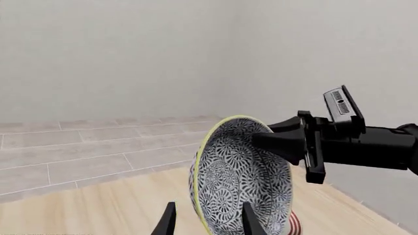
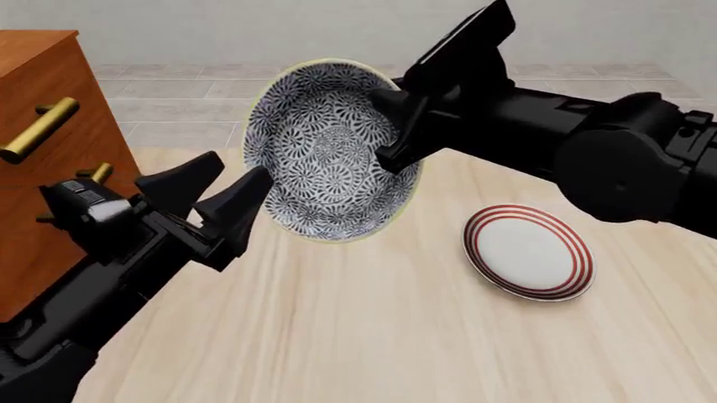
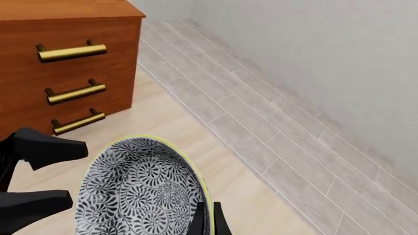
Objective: Put the bowl on top of the cabinet.
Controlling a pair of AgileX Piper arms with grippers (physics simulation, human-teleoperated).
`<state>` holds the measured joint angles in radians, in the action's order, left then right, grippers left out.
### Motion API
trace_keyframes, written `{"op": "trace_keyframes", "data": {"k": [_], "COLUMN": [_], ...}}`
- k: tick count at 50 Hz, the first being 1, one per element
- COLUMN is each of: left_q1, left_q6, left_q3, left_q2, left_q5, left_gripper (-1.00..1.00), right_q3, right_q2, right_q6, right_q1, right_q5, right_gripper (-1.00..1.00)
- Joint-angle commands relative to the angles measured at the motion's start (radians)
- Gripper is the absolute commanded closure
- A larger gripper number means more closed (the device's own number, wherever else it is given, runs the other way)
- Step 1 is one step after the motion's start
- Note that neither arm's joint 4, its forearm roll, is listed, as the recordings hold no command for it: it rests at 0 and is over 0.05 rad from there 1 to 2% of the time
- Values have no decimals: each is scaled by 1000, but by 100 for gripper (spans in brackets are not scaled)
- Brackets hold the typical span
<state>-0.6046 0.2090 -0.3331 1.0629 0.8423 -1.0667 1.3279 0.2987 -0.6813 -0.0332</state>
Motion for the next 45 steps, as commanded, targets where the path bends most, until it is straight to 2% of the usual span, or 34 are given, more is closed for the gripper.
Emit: {"op": "trace_keyframes", "data": {"k": [1,11,32,45], "left_q1": [20,36,2,-19], "left_q6": [26,79,74,68], "left_q3": [-8,-13,-51,-91], "left_q2": [33,59,131,168], "left_q5": [28,57,74,41], "left_gripper": [-100,-100,-100,-100], "right_q3": [-5,-6,-16,-20], "right_q2": [-6,-6,-3,-7], "right_q6": [-6,-8,-13,-17], "right_q1": [-5,-7,-10,-11], "right_q5": [1,1,-3,-7], "right_gripper": [100,100,100,100]}}
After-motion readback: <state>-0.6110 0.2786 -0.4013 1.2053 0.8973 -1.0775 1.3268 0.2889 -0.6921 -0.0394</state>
